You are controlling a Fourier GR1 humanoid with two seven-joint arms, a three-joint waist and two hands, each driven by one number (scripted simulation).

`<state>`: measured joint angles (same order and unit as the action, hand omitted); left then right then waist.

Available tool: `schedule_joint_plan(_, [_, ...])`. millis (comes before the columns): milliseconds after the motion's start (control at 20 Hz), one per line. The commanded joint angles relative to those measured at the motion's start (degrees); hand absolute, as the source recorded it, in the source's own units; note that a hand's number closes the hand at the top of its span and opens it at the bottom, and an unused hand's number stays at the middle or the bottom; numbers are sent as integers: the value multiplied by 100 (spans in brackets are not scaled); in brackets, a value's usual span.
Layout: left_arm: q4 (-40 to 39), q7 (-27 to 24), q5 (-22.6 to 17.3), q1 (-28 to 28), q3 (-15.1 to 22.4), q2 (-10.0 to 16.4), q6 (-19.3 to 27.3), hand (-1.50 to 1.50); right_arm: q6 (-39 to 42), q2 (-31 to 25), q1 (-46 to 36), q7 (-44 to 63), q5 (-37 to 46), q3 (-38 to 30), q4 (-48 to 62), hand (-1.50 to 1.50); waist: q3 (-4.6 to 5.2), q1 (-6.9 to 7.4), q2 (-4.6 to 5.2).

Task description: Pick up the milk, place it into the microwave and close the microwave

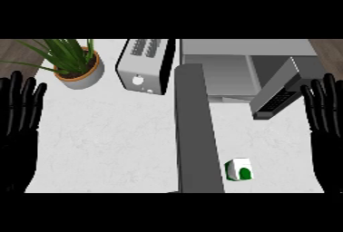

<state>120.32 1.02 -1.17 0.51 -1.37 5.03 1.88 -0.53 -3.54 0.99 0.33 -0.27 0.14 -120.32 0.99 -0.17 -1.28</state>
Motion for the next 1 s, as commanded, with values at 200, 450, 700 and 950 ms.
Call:
schedule_joint_plan(200, [-431, -157, -9, -153, 35, -22, -128, -150, -47, 184, 2010, -89, 942, 1006, -1708, -150, -99, -97, 107])
schedule_joint_plan(450, [-662, -403, -1163, 683, 156, -491, -93, -150, -187, 348, 2774, 145, 1113, 1936, -1784, -150, -92, -54, 96])
schedule_joint_plan(700, [-843, -860, -1042, 993, 494, -499, -221, -150, -295, 308, 3649, -1155, 1278, 2175, -939, -150, -102, -63, 106])
schedule_joint_plan(950, [-574, -1226, -1032, 1759, 495, -492, -485, -150, -588, 265, 4241, -1699, 1349, 2483, -776, -150, -99, -29, 107])
